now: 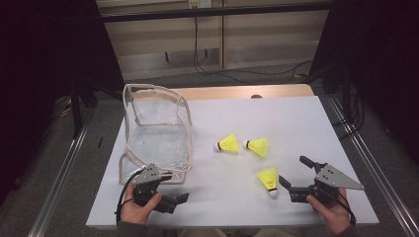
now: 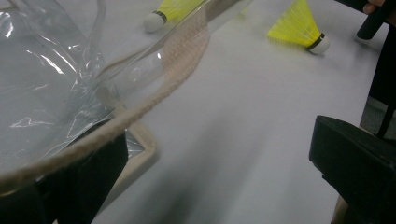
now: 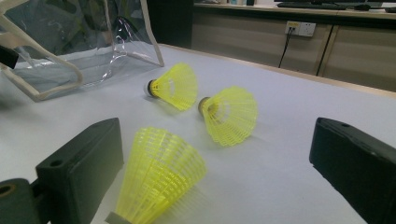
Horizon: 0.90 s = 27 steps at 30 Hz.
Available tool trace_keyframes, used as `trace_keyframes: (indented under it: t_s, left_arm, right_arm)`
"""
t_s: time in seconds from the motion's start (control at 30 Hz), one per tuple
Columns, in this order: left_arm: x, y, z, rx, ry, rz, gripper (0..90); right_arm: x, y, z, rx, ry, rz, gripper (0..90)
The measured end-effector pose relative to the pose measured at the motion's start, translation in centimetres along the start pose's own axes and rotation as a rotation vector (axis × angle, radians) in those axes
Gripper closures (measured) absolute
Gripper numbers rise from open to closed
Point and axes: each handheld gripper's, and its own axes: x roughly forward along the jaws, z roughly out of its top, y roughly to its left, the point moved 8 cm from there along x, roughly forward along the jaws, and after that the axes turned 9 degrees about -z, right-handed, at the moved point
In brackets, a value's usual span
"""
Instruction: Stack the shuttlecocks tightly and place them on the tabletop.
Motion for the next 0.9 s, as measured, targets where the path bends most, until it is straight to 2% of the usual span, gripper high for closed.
trace_keyframes:
  t_s: [0.43,0.83,0.9]
  left_arm:
    - [-0.2,-0.1,0.1,0.002,-0.004,0.004,4.6]
    - [-1.4,0.3,0.0,0.032,-0.029,0.028,4.5]
    - [-1.7,0.7,-0.1,0.001,-0.044,0.045,4.7]
  right_arm:
    - [0.0,0.0,0.1,0.000,-0.005,0.002,2.2]
    - [0.5,0.2,0.2,-0.007,-0.003,0.015,2.2]
    - [0.6,0.3,0.2,-0.008,0.000,0.016,2.2]
